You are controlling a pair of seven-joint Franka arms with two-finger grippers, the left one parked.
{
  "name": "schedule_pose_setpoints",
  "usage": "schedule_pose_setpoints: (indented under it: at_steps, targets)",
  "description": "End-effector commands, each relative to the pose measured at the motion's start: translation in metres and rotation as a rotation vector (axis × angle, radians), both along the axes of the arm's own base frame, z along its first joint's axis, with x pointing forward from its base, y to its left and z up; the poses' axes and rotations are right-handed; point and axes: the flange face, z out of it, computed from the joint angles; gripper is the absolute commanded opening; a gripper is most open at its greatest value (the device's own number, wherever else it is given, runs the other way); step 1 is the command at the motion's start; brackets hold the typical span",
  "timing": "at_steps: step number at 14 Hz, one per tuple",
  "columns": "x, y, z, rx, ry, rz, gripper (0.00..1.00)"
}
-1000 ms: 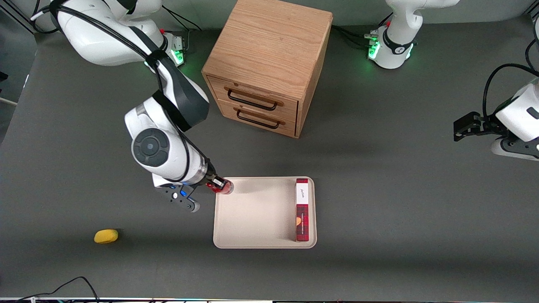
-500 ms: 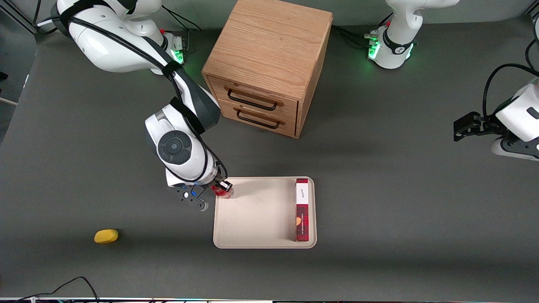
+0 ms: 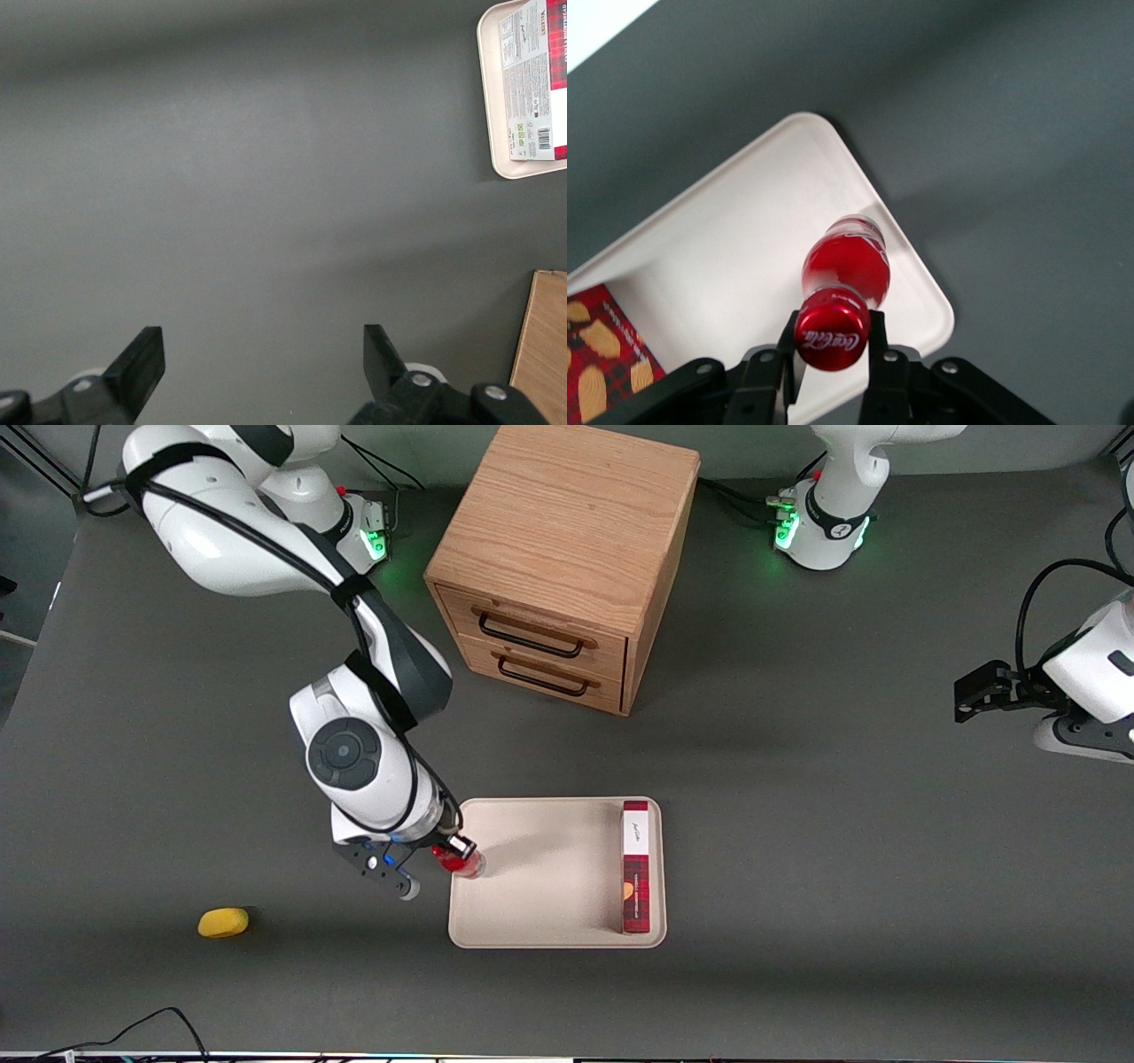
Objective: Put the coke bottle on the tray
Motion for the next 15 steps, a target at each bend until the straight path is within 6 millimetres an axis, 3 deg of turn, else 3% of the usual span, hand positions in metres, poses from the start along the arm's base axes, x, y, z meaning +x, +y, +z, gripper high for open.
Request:
schedule_pose_setpoints:
  at_steps: [1, 4, 5, 6, 10, 11, 13, 15]
  targets:
    - [0.020, 0.005, -0.013, 0.014, -0.054, -0.003, 0.00]
    - [0.021, 0.007, -0.022, 0.011, -0.056, -0.004, 0.00]
    - [0.022, 0.006, -0.024, 0.001, -0.061, -0.001, 0.09]
    - [0.021, 0.007, -0.026, 0.000, -0.060, 0.001, 0.99]
    - [0.016, 0.002, -0.007, -0.033, -0.029, 0.018, 1.00]
    - [0.008, -0.002, 0.032, -0.058, -0.026, 0.039, 1.00]
    - [-0.025, -0.009, 0.141, -0.103, -0.056, 0.151, 1.00]
    - [-0.061, -0.050, 0.232, -0.150, -0.024, 0.296, 1.00]
